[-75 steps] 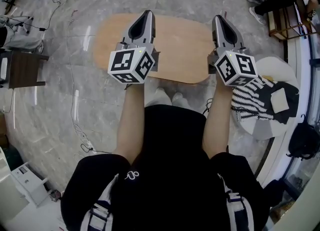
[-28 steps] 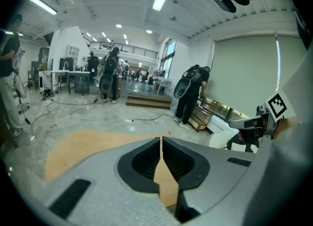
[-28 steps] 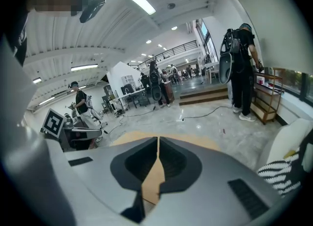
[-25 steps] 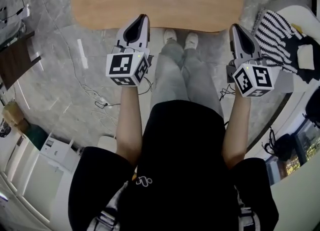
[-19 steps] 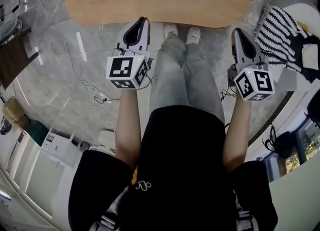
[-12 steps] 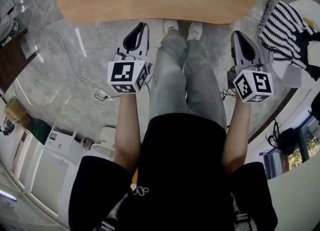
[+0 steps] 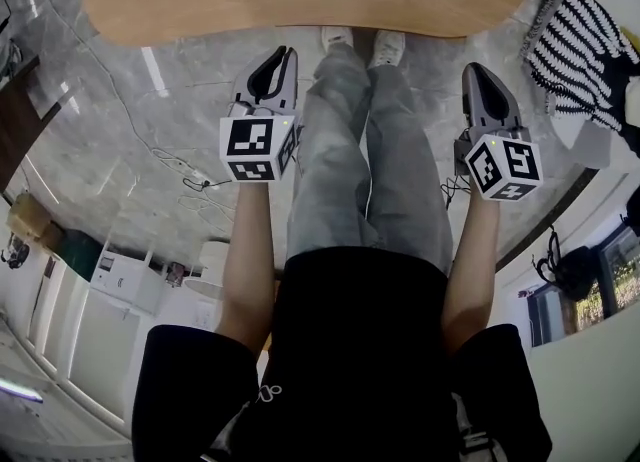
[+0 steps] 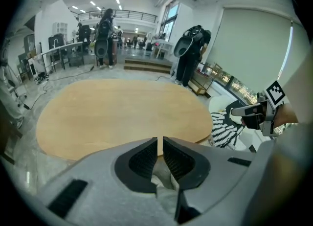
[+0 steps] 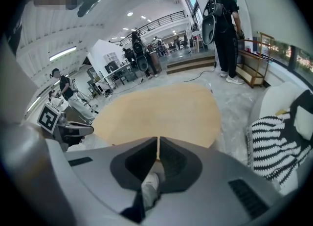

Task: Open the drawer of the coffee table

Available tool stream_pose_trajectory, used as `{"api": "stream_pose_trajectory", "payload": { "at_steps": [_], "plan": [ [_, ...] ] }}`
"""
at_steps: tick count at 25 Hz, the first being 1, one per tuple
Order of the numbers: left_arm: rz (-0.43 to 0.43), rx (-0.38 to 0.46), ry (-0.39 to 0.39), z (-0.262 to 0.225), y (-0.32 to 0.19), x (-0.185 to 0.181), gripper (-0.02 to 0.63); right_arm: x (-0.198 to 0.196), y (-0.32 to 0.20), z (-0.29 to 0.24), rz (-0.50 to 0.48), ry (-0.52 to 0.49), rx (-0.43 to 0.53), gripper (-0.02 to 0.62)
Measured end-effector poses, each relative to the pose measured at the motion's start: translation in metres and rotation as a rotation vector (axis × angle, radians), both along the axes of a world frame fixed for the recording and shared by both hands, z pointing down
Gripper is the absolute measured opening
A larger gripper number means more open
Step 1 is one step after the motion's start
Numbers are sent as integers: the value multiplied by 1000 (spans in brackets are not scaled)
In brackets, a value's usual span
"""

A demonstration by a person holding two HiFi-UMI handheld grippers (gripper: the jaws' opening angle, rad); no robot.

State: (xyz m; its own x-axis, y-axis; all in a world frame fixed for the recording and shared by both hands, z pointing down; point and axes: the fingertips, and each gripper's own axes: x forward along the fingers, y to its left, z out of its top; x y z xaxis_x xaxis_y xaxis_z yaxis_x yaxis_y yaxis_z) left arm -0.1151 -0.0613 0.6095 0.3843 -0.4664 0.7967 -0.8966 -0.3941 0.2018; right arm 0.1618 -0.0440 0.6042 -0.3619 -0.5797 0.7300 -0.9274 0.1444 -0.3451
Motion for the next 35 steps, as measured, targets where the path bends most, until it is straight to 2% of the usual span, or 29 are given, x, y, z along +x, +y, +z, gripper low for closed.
{"api": "stream_pose_trajectory", "payload": {
  "at_steps": [3,6,13,17,18,20,21,27,31,35],
  "plan": [
    [-5,-27,-12,21,7,-5,12,5,8,23,-7,29,-32,14],
    [21,-52,-54,44,16,-9,12,4,19,43,-56,64,-63,14],
    [-43,-99,-68,85,22,-31,14,-2,33,76,-130,91,-110,15],
    [-59,-141,-74,113,27,-38,60,1,35,94,-207,147,-120,17],
    [-65,-157,-77,122,29,-39,71,3,35,100,-230,163,-126,22],
    [-74,-187,-93,139,35,-43,83,7,35,111,-271,196,-140,85],
    [-77,-199,-102,145,37,-45,85,10,34,116,-292,215,-145,94],
    [-98,-215,-149,167,39,-56,109,20,34,144,-442,337,-177,120],
    [-144,-217,-153,179,34,-58,126,25,31,158,-476,380,-188,121],
    [-109,-243,-212,192,30,-54,143,31,25,169,-505,426,-188,130]
  ]
}}
